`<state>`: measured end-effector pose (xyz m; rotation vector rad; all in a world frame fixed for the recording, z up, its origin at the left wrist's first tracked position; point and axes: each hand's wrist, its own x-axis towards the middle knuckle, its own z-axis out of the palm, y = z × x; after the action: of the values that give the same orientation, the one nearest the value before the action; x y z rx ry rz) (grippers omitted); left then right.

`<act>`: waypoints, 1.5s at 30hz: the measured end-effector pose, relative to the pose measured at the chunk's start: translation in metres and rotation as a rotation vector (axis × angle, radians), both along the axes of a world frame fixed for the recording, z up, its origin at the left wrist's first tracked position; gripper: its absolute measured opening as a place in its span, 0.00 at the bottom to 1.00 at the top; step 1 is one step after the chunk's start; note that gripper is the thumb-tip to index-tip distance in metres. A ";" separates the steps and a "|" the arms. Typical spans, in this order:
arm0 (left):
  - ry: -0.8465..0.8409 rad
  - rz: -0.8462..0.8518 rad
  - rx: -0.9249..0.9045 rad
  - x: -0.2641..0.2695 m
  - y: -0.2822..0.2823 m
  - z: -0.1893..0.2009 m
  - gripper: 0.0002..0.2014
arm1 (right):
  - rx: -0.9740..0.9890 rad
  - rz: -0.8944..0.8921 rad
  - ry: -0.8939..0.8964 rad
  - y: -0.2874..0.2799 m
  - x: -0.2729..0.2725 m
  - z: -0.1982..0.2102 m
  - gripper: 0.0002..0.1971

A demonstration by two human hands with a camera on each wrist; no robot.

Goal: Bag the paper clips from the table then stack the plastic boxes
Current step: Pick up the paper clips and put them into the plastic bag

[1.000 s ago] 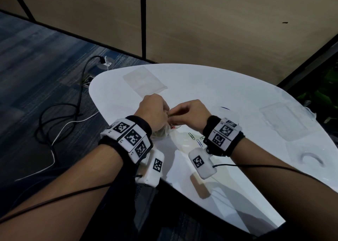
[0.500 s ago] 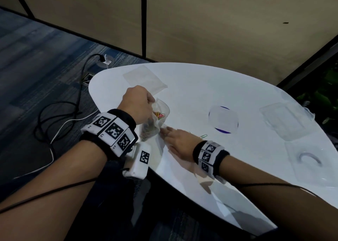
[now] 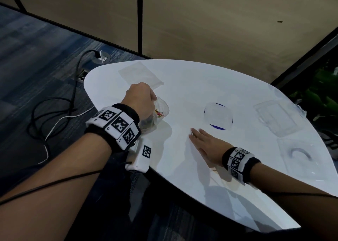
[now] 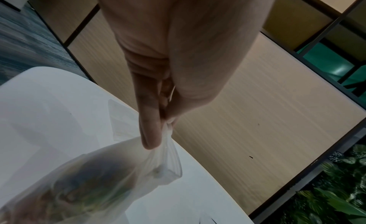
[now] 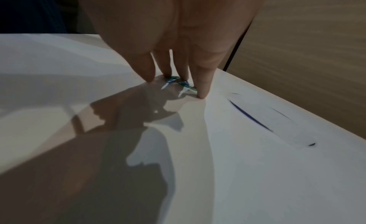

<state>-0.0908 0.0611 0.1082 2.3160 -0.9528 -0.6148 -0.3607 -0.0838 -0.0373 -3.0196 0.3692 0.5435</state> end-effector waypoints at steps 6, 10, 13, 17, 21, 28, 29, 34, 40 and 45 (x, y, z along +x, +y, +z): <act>-0.006 -0.010 0.002 -0.006 -0.003 -0.001 0.15 | -0.077 -0.163 0.008 0.023 0.010 -0.010 0.26; -0.011 -0.016 0.003 -0.006 -0.002 -0.001 0.14 | -0.116 -0.245 -0.080 0.024 0.018 -0.003 0.08; -0.015 -0.020 0.006 -0.005 -0.002 0.000 0.14 | -0.076 -0.296 -0.072 0.011 0.020 -0.001 0.08; -0.011 -0.029 0.005 -0.007 -0.002 0.001 0.14 | 0.082 -0.517 -0.173 0.002 0.030 0.008 0.09; -0.011 -0.045 0.011 -0.008 -0.001 0.002 0.14 | 0.127 -0.621 -0.153 -0.007 0.040 0.029 0.13; -0.010 -0.058 0.019 -0.011 -0.002 0.003 0.14 | 0.185 -0.613 -0.120 -0.023 0.048 0.043 0.10; -0.009 -0.062 0.017 -0.013 -0.003 0.002 0.14 | 0.229 -0.665 -0.196 -0.025 0.052 0.047 0.08; 0.020 -0.074 0.009 -0.019 -0.006 0.000 0.13 | 0.782 -0.871 -0.627 -0.013 0.092 0.094 0.09; 0.065 -0.108 -0.014 -0.026 -0.008 0.002 0.12 | 0.939 -0.735 -0.689 0.031 0.122 0.118 0.08; 0.105 -0.091 -0.041 -0.026 -0.008 0.002 0.12 | 0.919 -0.735 -0.741 0.022 0.109 0.118 0.05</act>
<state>-0.1172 0.0529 0.1104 2.1913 -1.0160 -0.7391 -0.2521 -0.0621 0.0807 -1.8082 0.8090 -0.3727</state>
